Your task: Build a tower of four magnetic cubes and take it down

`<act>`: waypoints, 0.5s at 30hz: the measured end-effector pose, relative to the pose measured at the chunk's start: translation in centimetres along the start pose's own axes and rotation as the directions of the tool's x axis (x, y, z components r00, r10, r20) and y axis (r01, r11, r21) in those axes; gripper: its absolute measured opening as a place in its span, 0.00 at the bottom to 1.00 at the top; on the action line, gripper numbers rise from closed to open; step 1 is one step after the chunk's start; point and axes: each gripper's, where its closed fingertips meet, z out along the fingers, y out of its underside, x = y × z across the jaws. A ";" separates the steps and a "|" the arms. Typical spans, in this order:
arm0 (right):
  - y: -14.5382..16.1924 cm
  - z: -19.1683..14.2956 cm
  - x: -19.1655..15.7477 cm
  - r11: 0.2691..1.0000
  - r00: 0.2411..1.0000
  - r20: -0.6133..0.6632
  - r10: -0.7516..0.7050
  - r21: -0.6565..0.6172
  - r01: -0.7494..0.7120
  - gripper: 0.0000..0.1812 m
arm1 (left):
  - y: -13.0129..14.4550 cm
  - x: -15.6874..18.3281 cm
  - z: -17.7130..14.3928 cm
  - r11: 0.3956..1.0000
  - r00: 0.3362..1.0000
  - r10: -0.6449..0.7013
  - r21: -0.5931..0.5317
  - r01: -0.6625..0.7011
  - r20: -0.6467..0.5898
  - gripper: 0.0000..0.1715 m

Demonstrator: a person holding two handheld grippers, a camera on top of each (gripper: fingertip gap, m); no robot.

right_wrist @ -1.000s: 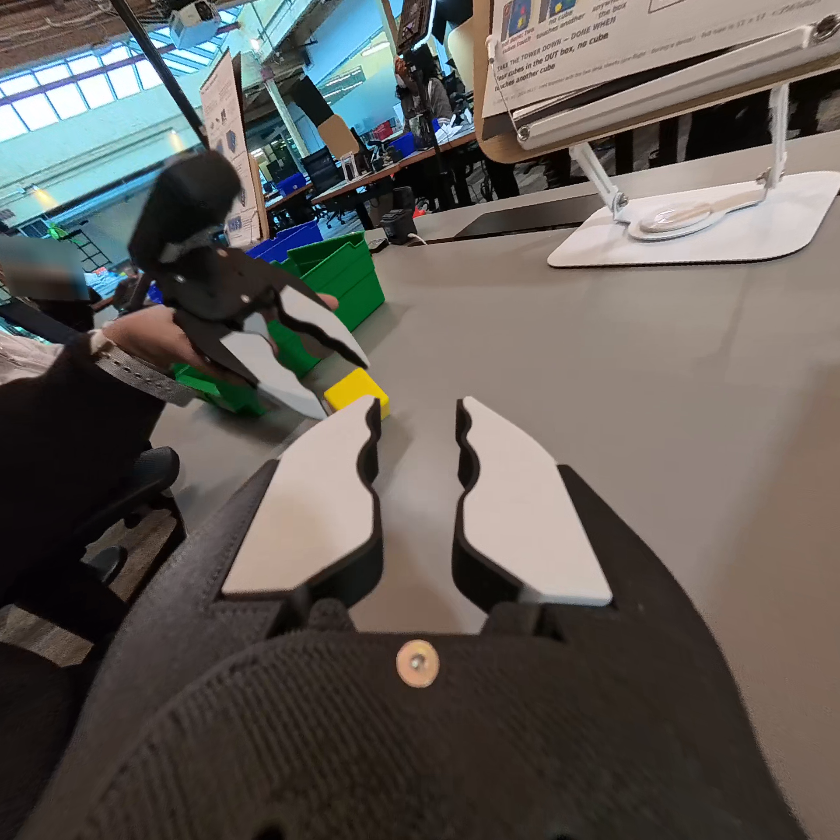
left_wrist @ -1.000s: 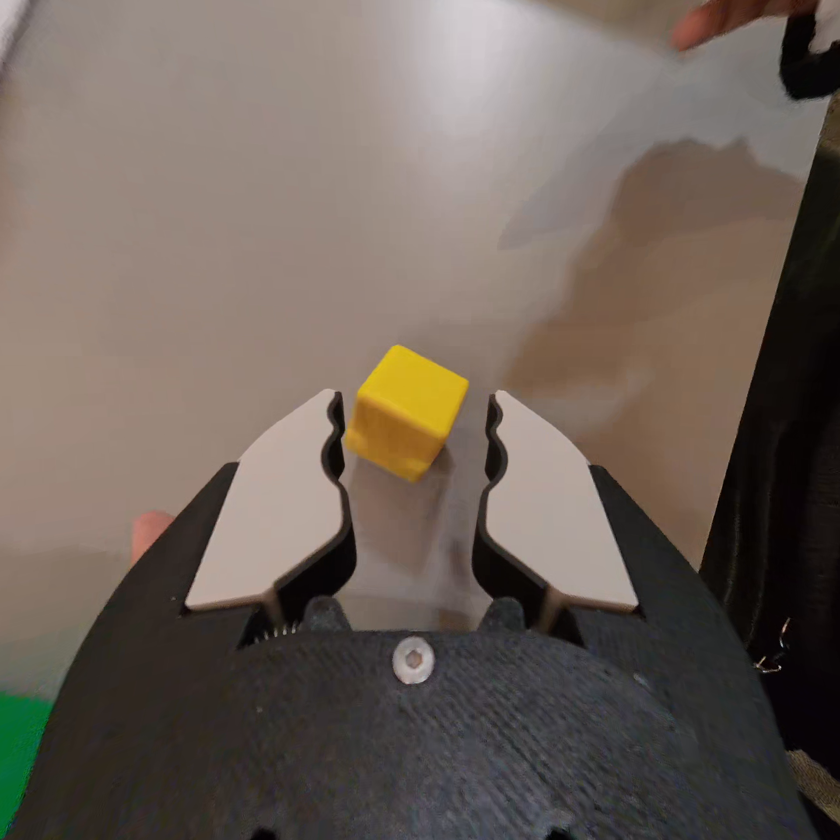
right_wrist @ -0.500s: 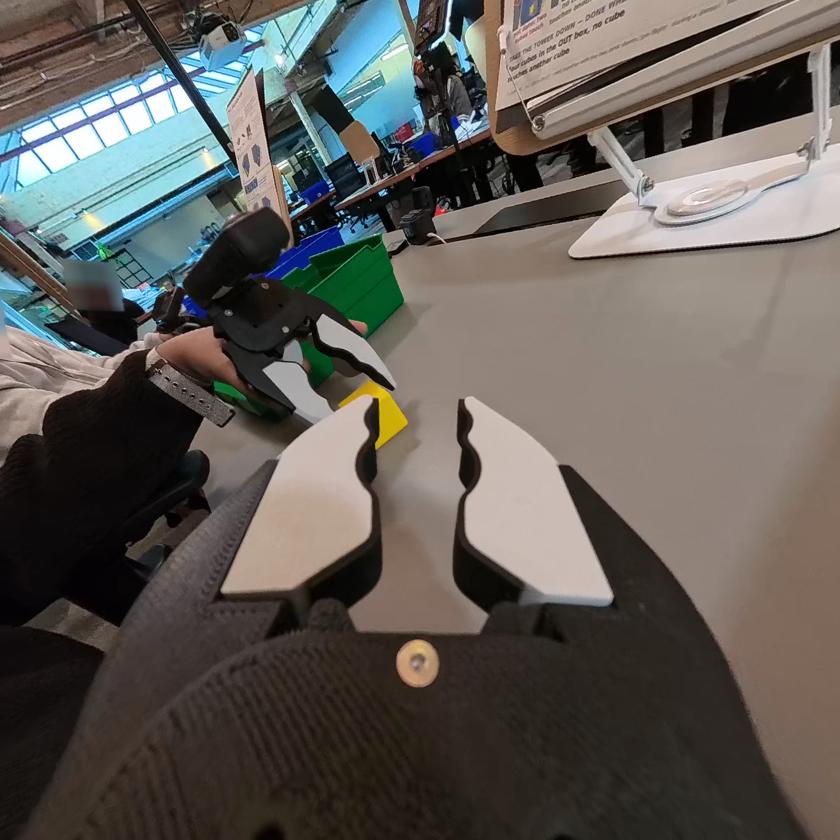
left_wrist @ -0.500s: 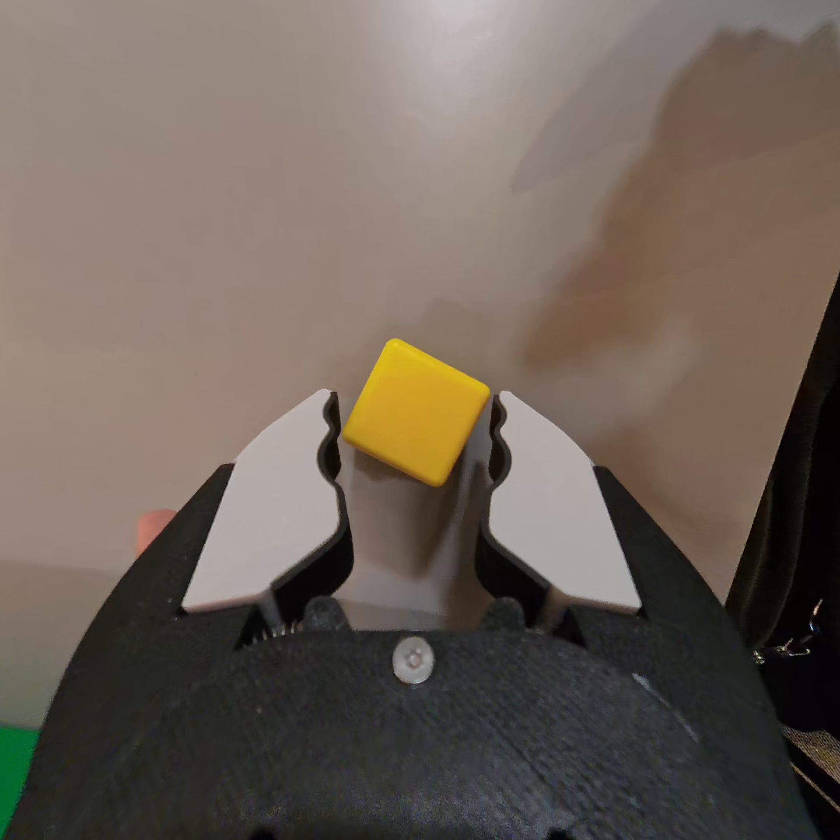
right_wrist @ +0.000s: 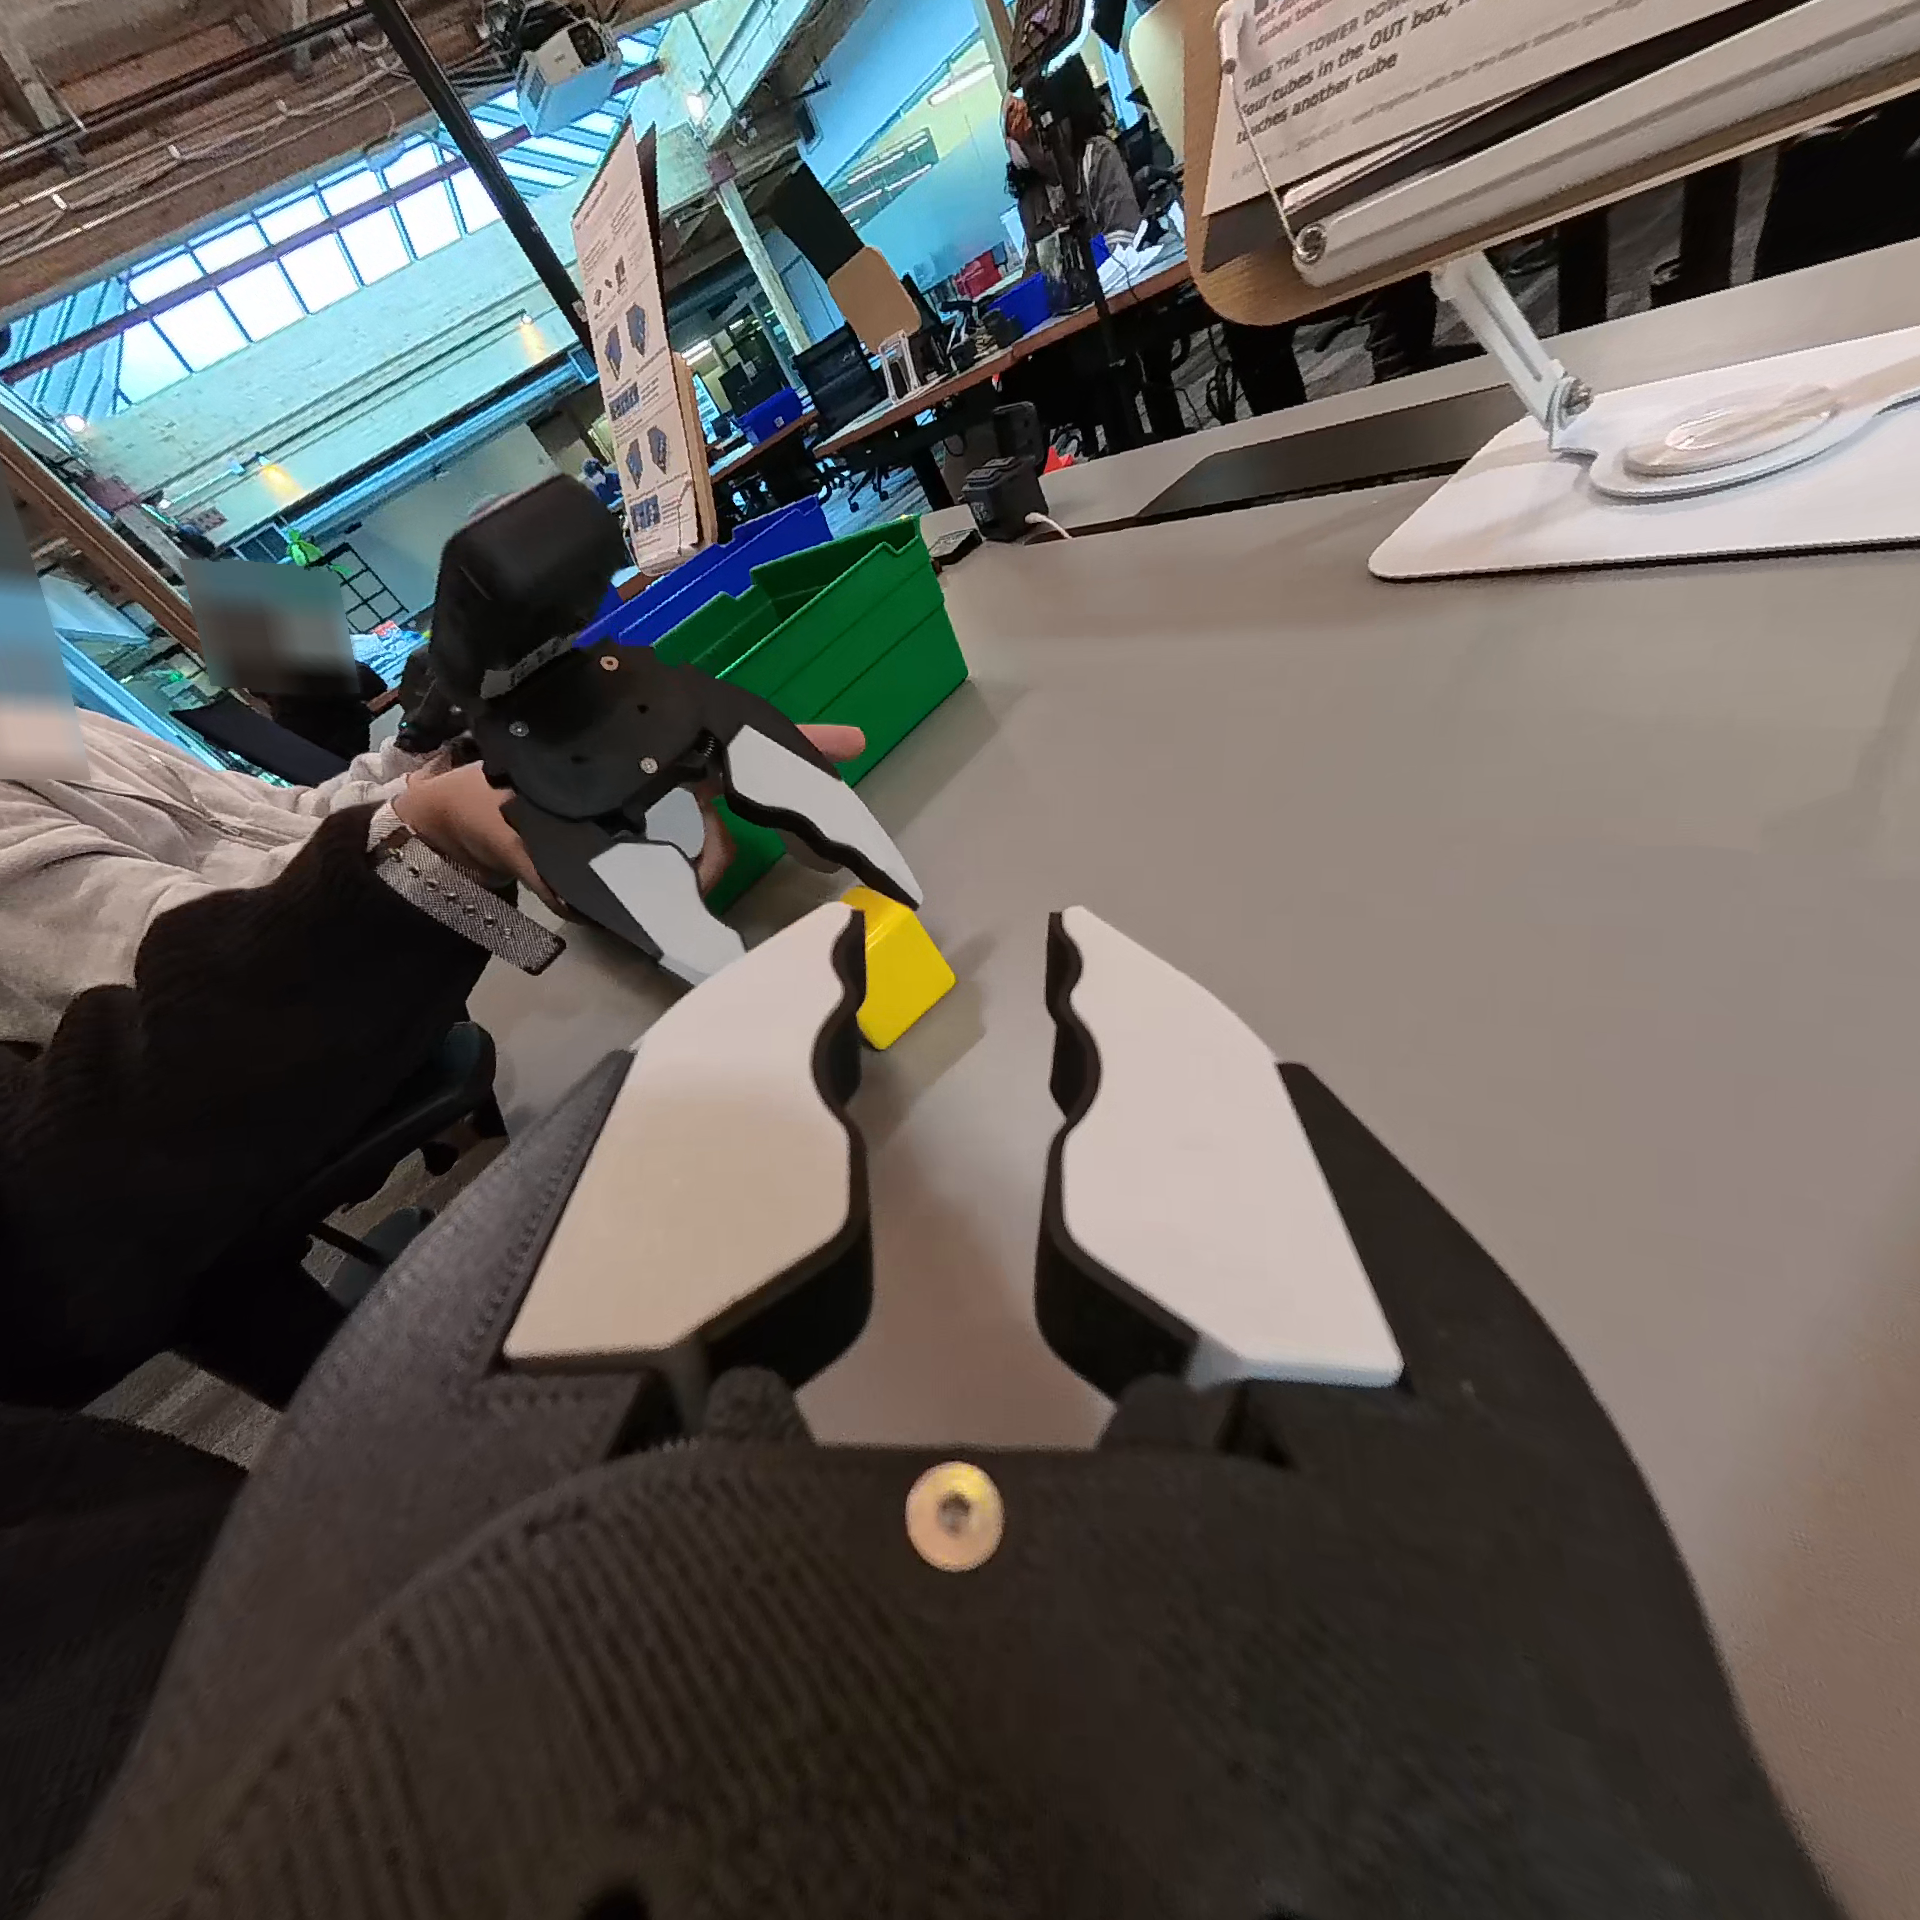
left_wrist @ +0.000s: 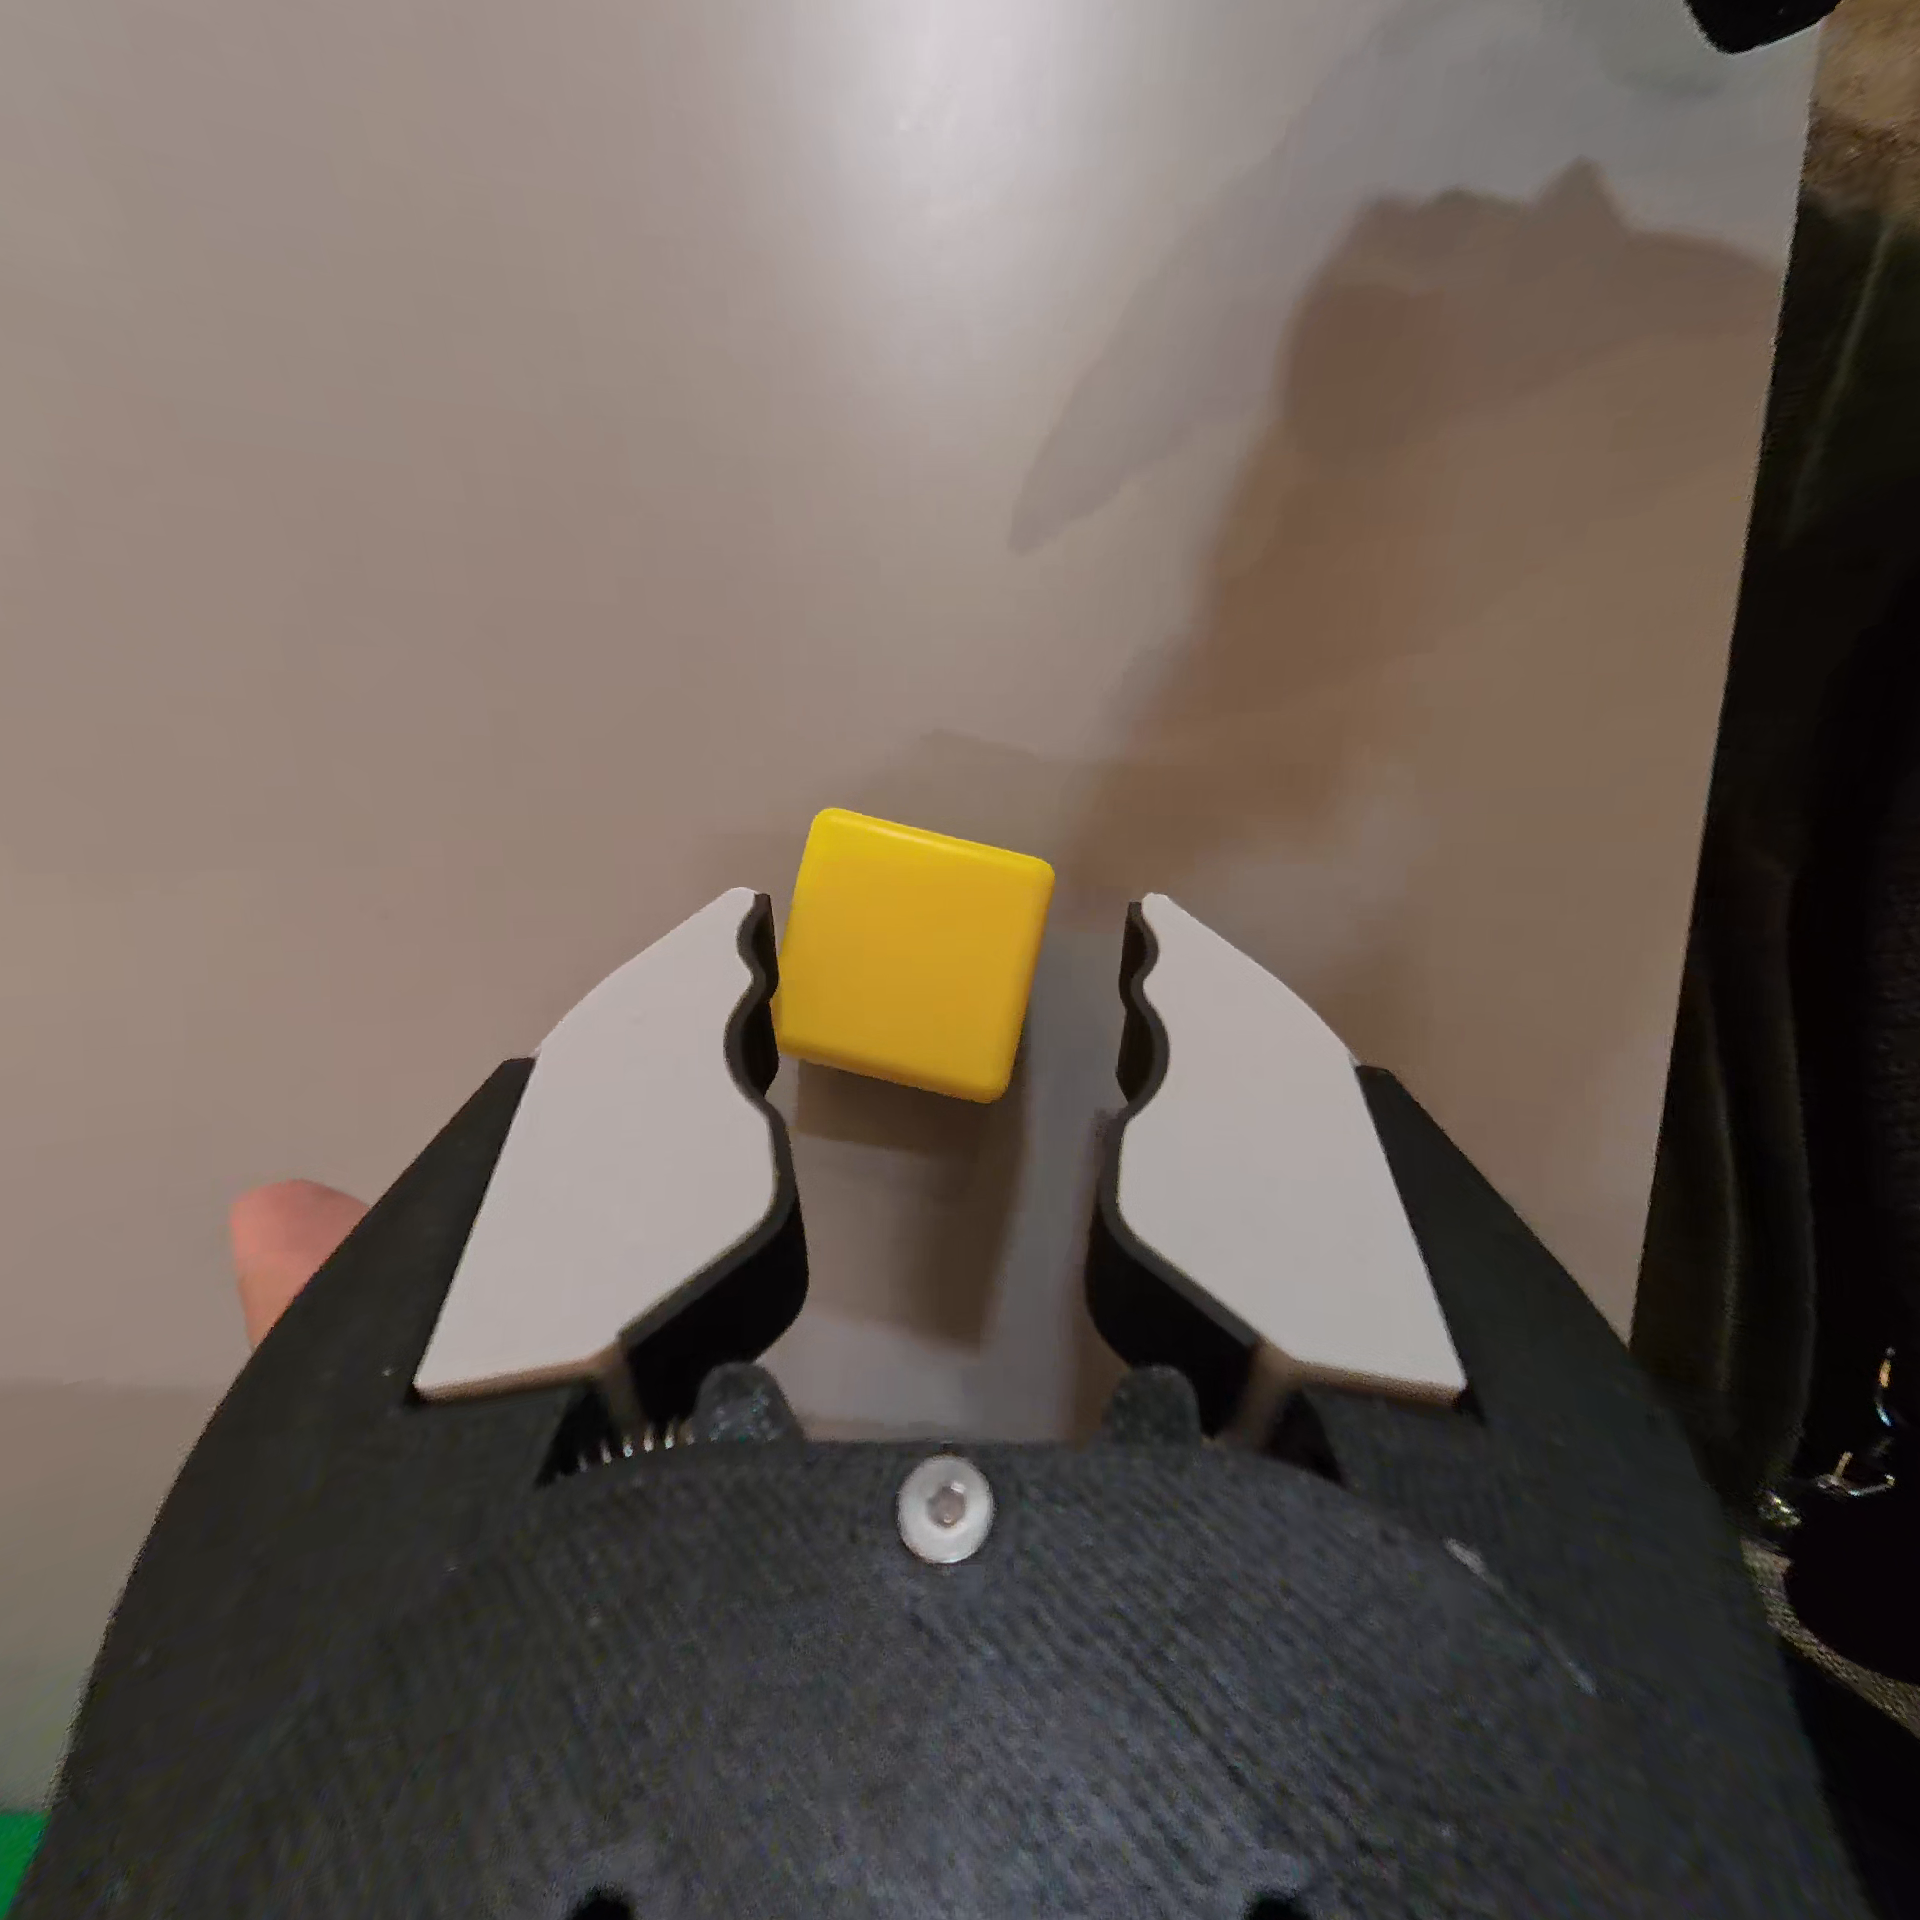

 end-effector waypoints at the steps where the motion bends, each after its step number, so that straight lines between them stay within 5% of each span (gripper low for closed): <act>1: 0.0 0.1 0.0 1.000 1.000 0.002 0.000 -0.002 0.000 0.18 | 0.1 -0.1 0.2 1.000 1.000 0.005 -0.007 -0.005 0.010 0.37; 9: -0.1 0.1 0.1 1.000 1.000 0.003 0.009 0.006 -0.009 0.18 | -0.3 0.1 0.6 0.998 0.999 0.048 -0.039 -0.047 0.018 0.29; 15: -0.4 -0.3 0.6 1.000 1.000 -0.020 0.001 0.020 0.000 0.17 | -4.5 0.8 0.7 0.990 0.994 0.102 0.094 -0.105 0.034 0.29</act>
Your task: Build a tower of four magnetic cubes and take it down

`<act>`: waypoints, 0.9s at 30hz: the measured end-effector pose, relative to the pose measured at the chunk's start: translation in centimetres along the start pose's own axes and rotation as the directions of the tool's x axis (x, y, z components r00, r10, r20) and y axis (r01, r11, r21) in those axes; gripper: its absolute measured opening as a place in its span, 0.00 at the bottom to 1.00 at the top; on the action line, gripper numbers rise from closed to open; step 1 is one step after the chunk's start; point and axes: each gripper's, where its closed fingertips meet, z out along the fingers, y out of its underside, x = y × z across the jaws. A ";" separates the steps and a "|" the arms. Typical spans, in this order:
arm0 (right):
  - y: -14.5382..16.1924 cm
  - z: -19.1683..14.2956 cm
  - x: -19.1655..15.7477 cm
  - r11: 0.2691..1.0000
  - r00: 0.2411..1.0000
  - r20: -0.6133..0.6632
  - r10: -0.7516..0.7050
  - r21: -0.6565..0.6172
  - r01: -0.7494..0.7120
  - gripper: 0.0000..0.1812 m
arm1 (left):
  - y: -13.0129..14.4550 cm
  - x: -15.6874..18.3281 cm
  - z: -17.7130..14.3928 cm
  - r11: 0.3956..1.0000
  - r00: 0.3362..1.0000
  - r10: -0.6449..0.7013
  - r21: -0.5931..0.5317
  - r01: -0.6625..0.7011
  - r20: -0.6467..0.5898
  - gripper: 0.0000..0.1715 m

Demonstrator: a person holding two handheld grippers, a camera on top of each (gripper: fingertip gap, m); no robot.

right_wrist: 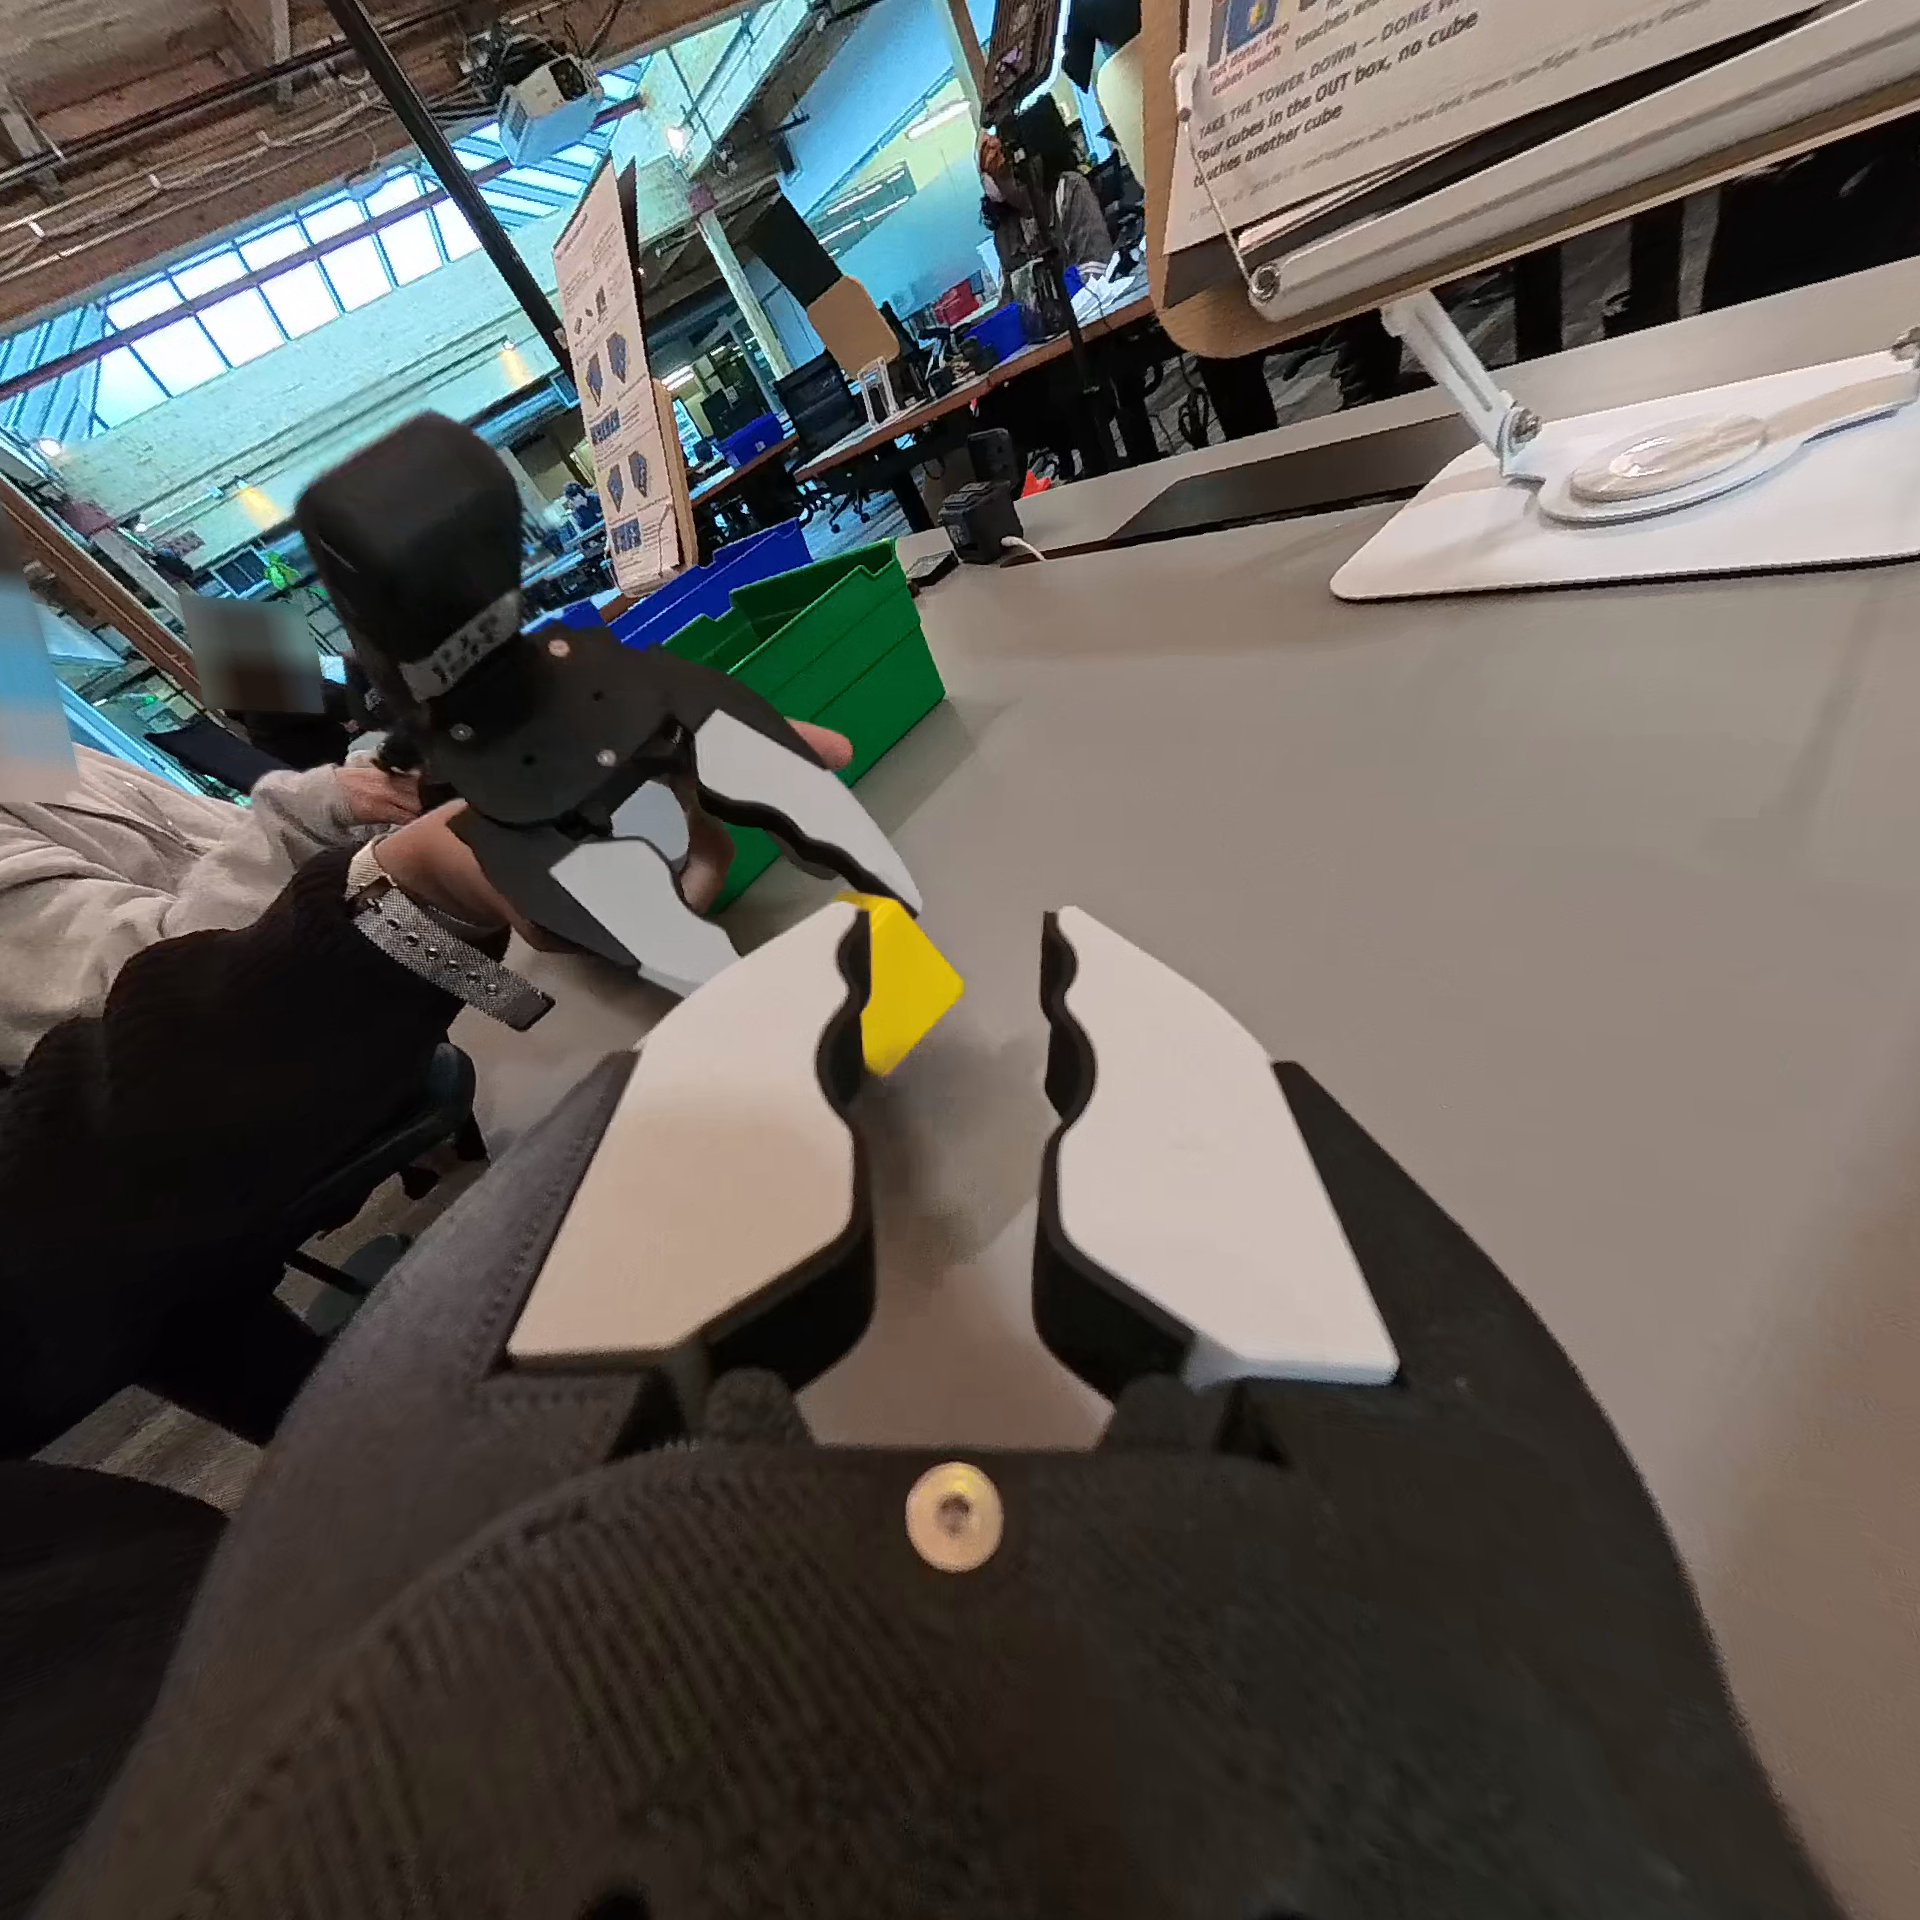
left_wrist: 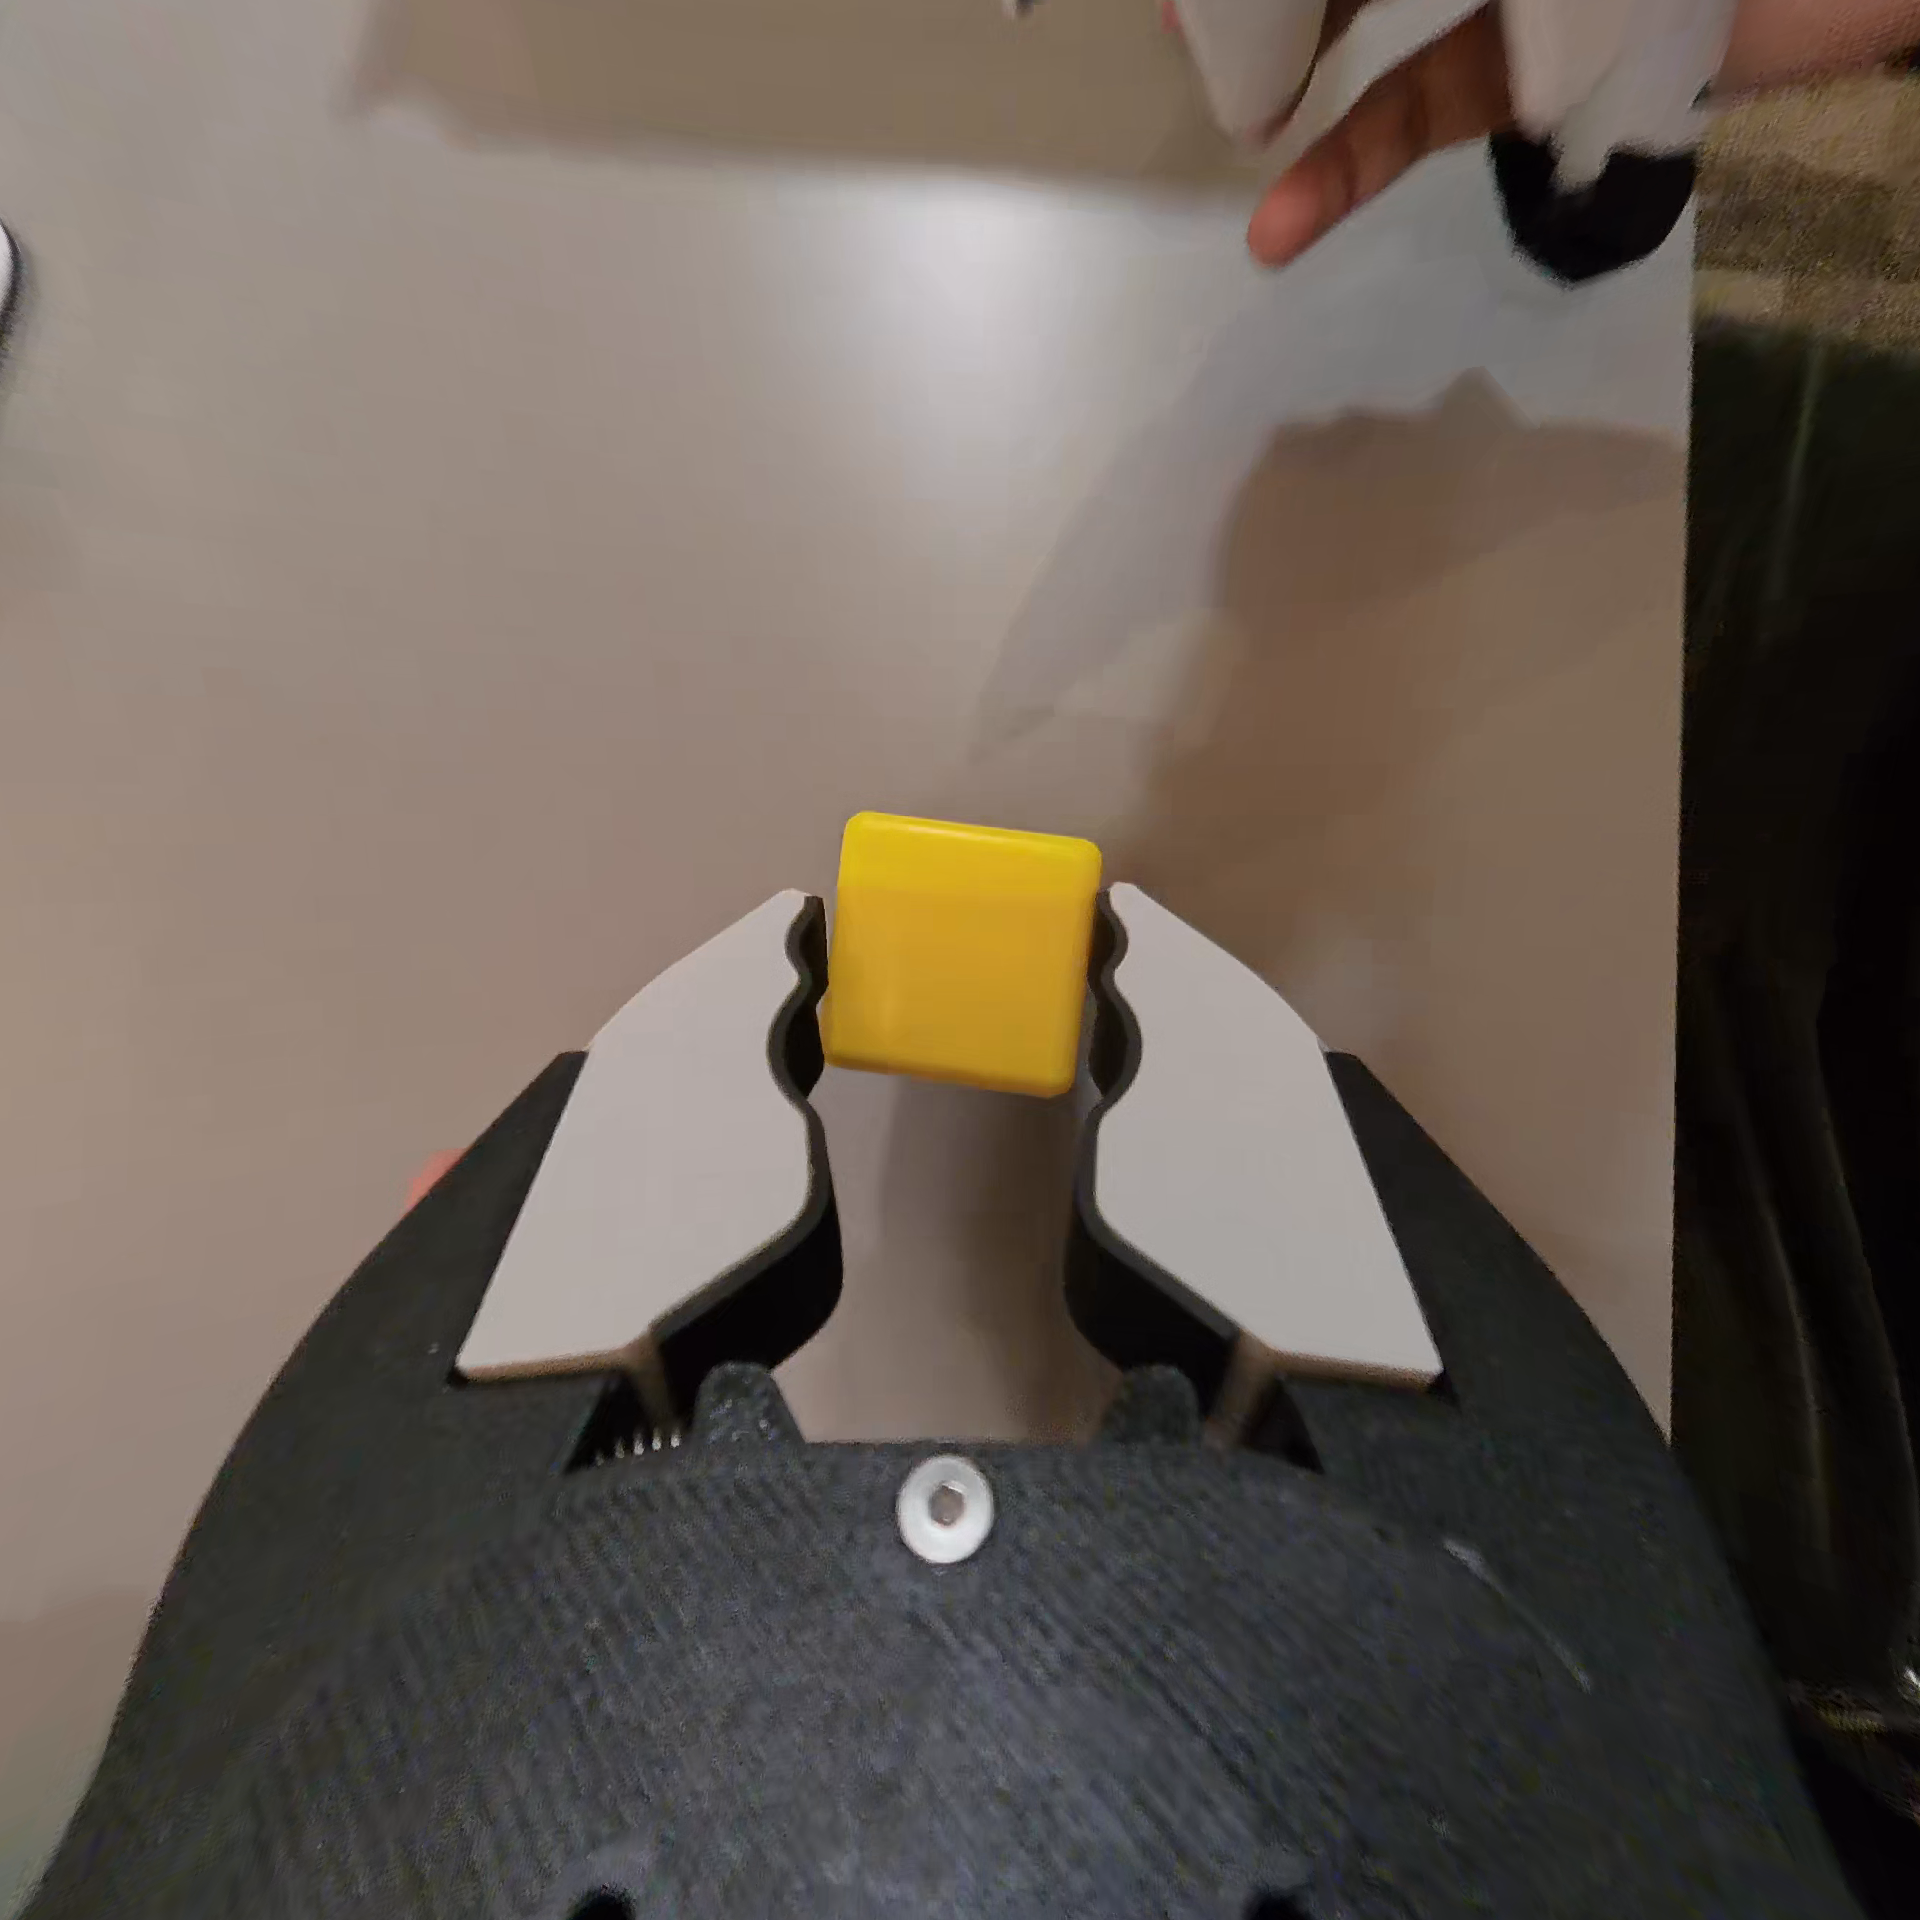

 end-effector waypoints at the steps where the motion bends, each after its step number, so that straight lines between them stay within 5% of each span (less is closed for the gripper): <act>1: 0.0 -0.1 0.1 1.000 1.000 -0.006 -0.006 0.000 0.006 0.17 | -0.9 0.0 0.2 1.000 1.000 0.014 0.021 -0.014 -0.001 0.29; 7: -0.7 -1.1 1.1 0.999 0.997 -0.061 -0.038 0.022 0.039 0.17 | -5.4 -1.9 4.0 0.996 1.000 0.030 0.081 -0.030 0.003 0.29; 12: -1.3 -1.8 2.0 0.999 0.996 -0.082 -0.023 0.045 0.026 0.16 | -6.6 -3.7 7.3 0.998 0.999 0.052 0.028 -0.052 0.006 0.29; 27: -0.4 -0.9 1.4 0.999 0.999 -0.023 0.033 0.008 -0.033 0.17 | -4.9 -4.3 8.0 1.000 0.997 0.011 -0.020 -0.013 -0.072 0.29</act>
